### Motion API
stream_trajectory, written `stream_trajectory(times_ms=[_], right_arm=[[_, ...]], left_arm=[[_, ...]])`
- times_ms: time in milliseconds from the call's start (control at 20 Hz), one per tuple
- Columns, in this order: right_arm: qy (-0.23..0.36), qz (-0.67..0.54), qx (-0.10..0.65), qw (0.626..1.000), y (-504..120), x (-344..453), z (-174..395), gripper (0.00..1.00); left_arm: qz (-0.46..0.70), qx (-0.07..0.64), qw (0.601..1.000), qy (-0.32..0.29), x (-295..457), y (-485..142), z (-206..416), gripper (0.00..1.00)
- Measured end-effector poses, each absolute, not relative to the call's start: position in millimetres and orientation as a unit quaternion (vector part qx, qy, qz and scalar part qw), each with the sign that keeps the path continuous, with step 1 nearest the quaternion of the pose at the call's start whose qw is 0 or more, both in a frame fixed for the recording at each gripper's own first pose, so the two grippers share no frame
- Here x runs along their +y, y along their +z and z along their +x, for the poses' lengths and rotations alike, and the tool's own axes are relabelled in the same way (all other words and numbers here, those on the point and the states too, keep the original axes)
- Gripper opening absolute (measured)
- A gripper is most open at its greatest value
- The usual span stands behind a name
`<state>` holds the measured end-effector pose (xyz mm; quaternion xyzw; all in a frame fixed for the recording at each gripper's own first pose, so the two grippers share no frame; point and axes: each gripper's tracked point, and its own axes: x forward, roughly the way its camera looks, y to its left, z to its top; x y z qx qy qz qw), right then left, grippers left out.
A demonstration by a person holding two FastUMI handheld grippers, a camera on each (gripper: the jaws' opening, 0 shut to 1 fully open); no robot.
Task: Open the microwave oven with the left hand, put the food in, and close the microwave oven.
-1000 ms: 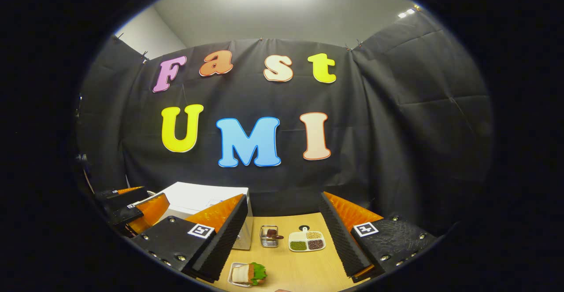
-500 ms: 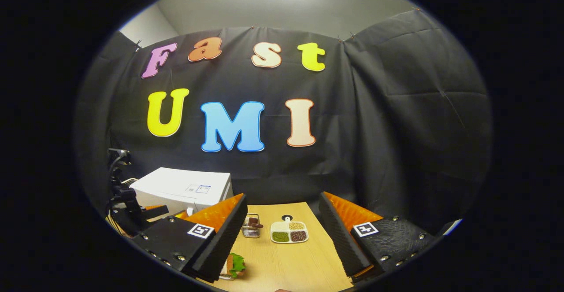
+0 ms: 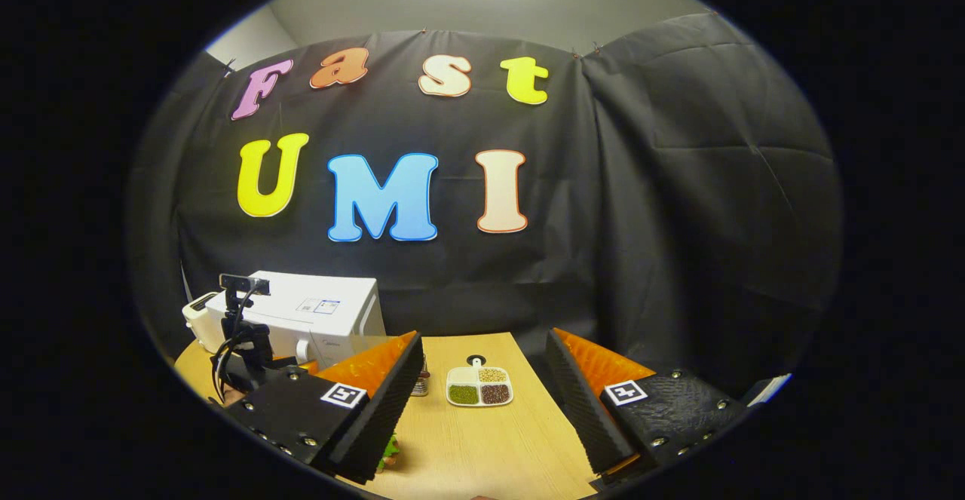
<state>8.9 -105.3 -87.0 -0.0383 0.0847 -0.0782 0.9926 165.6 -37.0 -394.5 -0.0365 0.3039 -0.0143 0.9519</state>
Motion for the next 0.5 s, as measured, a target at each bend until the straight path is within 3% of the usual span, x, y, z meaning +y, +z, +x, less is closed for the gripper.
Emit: stream_trajectory(times_ms=[100,150,300,350,400,500], right_arm=[[-0.080,-0.038,0.089,0.992,-90.5,-106.5,9.3,0.99],[-0.079,-0.038,0.093,0.992,-92.3,-106.0,8.8,0.99],[-0.078,-0.038,0.096,0.992,-93.4,-107.4,7.3,0.99],[-0.077,-0.036,0.098,0.992,-95.2,-106.4,7.1,0.99],[-0.075,-0.034,0.101,0.991,-97.4,-104.9,6.8,0.99],[-0.071,-0.033,0.107,0.991,-101.6,-101.1,8.0,0.99]], left_arm=[[-0.011,0.303,0.953,-0.021,-38.7,-398.9,170.5,0.37],[-0.004,0.302,0.953,-0.021,-39.5,-400.1,172.6,0.38],[-0.001,0.301,0.953,-0.029,-39.9,-398.9,168.9,0.23],[0.001,0.302,0.953,-0.033,-39.3,-398.5,169.8,0.24],[0.001,0.302,0.953,-0.036,-39.6,-400.2,169.9,0.14],[-0.001,0.306,0.951,-0.041,-39.6,-396.2,168.5,0.10]])
